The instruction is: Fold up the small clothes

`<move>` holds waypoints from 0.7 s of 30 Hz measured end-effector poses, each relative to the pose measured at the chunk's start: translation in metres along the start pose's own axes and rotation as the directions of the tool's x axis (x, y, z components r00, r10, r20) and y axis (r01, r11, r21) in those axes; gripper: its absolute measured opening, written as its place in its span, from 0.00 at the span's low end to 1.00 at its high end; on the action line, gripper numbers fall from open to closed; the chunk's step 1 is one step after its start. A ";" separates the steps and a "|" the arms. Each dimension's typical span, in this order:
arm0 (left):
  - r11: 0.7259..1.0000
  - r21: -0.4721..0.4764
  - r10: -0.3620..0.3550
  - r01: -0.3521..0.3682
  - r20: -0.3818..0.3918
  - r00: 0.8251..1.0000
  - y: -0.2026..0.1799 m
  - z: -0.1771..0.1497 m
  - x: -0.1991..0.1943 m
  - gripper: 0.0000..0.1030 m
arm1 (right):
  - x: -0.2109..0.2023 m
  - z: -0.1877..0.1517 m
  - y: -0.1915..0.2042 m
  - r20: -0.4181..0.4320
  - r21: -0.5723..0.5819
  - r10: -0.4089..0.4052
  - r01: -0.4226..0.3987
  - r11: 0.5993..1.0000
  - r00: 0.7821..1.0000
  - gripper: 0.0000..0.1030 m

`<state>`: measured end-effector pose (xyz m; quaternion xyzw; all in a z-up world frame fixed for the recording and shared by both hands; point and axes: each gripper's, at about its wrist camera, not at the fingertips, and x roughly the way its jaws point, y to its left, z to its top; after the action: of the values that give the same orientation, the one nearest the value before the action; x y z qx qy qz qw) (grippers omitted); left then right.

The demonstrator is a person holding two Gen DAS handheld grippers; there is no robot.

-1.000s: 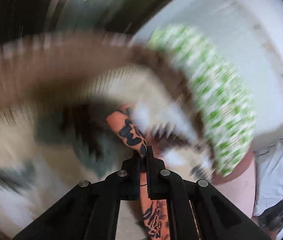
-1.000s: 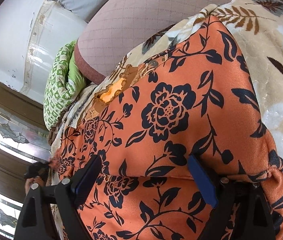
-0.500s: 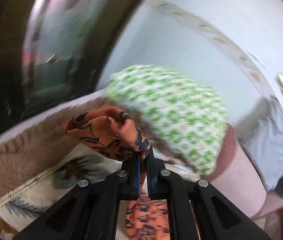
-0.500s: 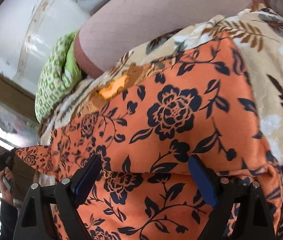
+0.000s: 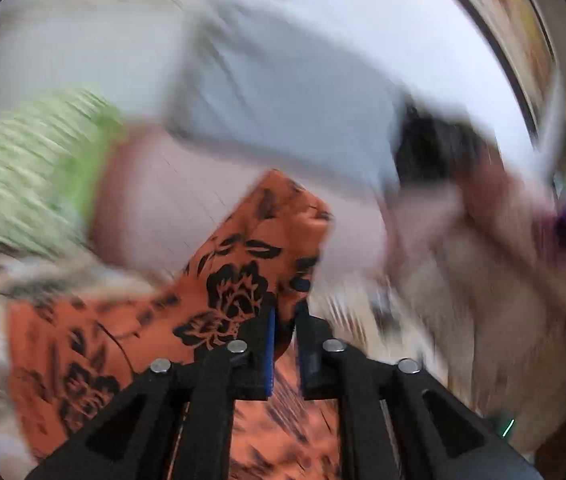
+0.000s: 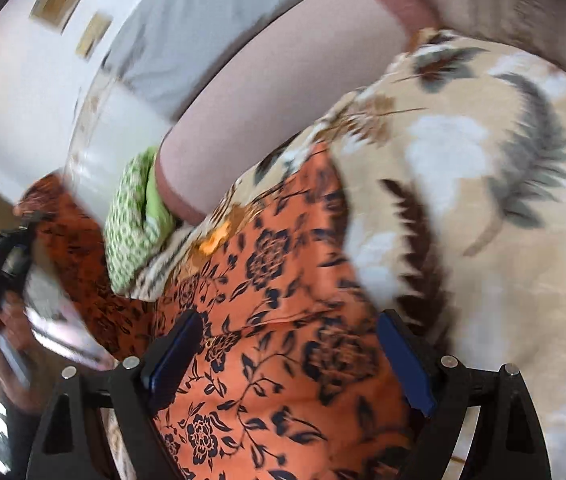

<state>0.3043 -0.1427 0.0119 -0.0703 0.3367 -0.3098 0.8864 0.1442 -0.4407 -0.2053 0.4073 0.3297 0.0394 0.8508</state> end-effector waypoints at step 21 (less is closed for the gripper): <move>0.816 -0.093 0.522 -0.571 -0.305 0.796 0.206 -0.153 -0.049 0.75 | 0.118 0.030 0.008 -0.113 0.323 0.116 -0.074 0.943 0.987 0.90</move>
<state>0.2811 0.0642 -0.1467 -0.0075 0.4847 -0.0144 0.8745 0.2556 -0.4157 -0.2485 0.5510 0.3666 0.0531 0.7478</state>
